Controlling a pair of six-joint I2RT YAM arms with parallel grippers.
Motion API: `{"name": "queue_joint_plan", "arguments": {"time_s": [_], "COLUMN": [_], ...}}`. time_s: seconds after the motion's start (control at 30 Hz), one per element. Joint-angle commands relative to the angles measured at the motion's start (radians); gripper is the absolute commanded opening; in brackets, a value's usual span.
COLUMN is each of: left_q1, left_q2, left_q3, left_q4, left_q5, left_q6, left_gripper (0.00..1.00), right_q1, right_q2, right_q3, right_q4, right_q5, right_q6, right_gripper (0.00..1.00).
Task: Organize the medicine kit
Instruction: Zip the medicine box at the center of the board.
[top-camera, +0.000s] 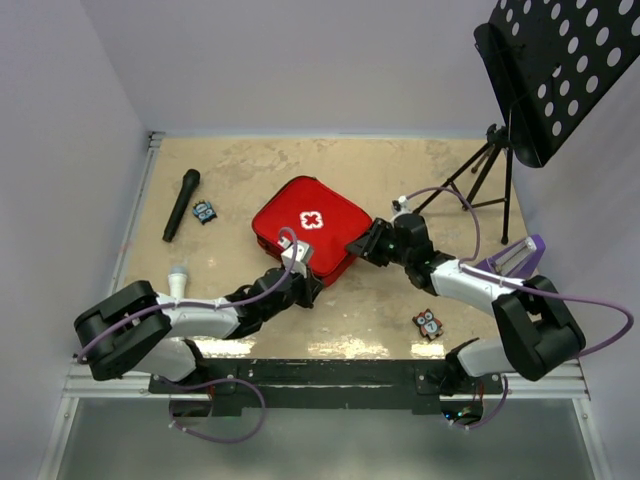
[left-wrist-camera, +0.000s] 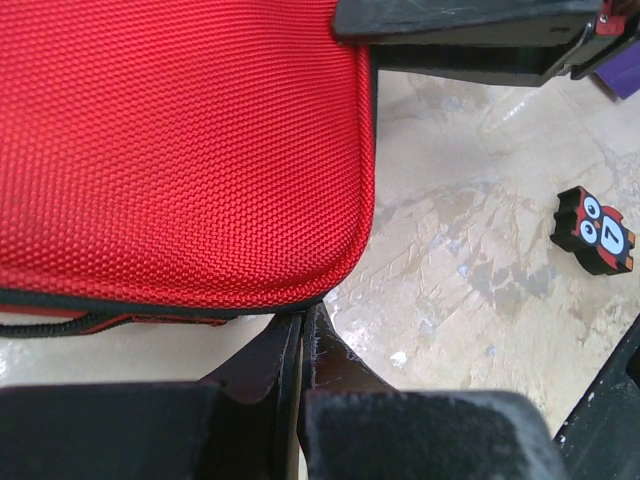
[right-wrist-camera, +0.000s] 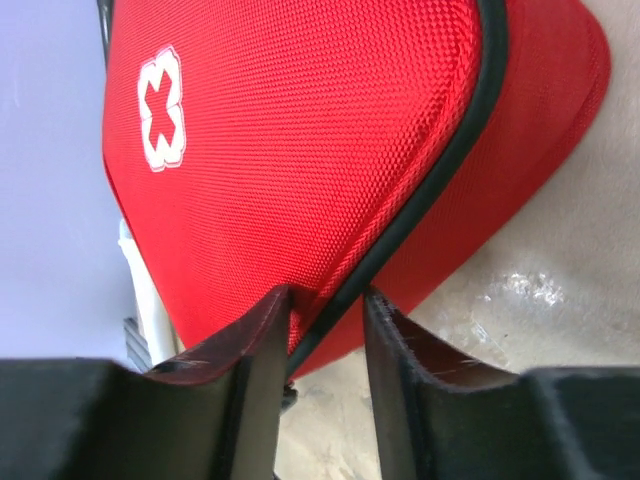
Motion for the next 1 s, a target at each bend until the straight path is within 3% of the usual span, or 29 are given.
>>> {"name": "queue_joint_plan", "arguments": {"time_s": [0.0,0.13,0.5,0.97], "left_q1": [-0.021,-0.021,0.003,0.135], "left_q2": [0.046,0.054,-0.109,-0.216], "left_q3": [0.062,0.068,-0.035,-0.101], "left_q4": [0.109,0.112,-0.047,-0.352], "left_q5": [0.085,0.084,-0.07,-0.28], "left_q6": [0.025,0.028,-0.007,-0.233], "left_gripper": [0.0,0.0,0.0,0.0], "right_q1": [0.004,0.0,-0.072,-0.085], "right_q2": [0.032,0.065,0.026,0.039], "right_q3": [0.026,0.031,0.024,0.046], "right_q4": [0.013,0.021,-0.042,-0.071], "right_q5": [-0.021,-0.029,0.012,0.02], "right_q6": [0.009,0.004,-0.052,-0.115], "right_gripper": [0.25,0.0,0.0,0.0]}}
